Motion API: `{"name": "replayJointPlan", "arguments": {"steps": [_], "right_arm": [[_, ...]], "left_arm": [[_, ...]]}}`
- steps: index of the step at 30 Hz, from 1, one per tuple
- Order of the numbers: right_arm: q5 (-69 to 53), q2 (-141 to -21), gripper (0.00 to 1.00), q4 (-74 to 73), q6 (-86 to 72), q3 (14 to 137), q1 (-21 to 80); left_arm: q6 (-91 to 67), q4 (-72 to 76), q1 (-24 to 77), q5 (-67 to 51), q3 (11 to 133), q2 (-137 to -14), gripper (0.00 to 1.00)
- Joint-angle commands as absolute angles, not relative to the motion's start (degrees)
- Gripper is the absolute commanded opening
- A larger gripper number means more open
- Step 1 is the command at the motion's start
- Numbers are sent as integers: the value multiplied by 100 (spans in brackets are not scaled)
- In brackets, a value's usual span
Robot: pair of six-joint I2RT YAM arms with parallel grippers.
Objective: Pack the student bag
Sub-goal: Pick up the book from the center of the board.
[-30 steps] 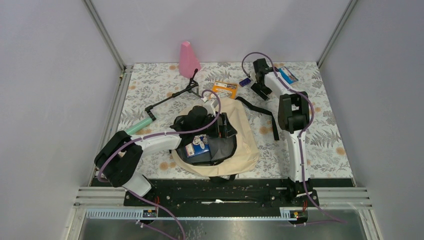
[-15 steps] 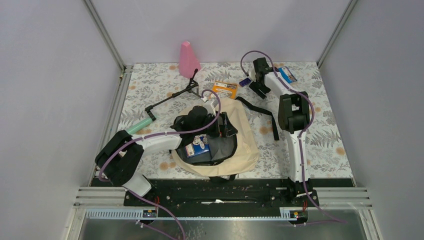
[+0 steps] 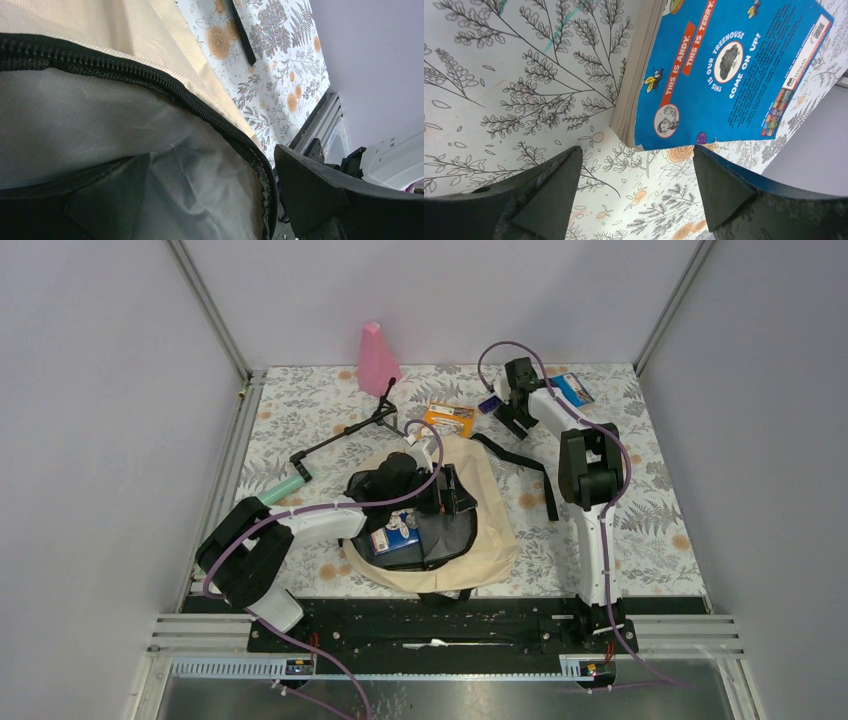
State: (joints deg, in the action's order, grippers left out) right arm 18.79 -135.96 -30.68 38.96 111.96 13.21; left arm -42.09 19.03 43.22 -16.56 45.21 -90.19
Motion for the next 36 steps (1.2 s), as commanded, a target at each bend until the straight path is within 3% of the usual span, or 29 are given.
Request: {"name": "replayJointPlan", "arguments": {"steps": [1, 6, 10, 22, 24, 29, 33, 36], "right_arm": [[1778, -13617, 89, -2980, 3872, 11689, 1372], [1998, -14271, 85, -3494, 3867, 12617, 1371], [2015, -14530, 73, -3827, 3851, 13035, 1365], [1700, -14913, 68, -5061, 3804, 13656, 1292], [1629, -14940, 60, -5183, 3802, 13719, 1247], [1605, -14917, 27, -5179, 3853, 13676, 1166], [1662, -14833, 17, -5012, 3827, 13536, 1151], [1659, -14571, 0, -4732, 3654, 13209, 1147]], "left_arm": [[-4236, 2186, 4357, -1833, 4562, -9101, 99], [-4244, 2182, 4359, -1831, 4538, -9066, 99], [-4224, 2147, 4359, -1827, 4550, -9018, 99], [-4131, 1980, 4359, -1827, 4699, -8960, 99], [-4123, 1961, 4358, -1819, 4715, -8950, 99], [-4113, 1935, 4359, -1788, 4728, -8880, 99], [-4096, 1904, 4357, -1785, 4736, -8880, 99], [-4053, 1890, 4357, -1874, 4782, -8944, 99]]}}
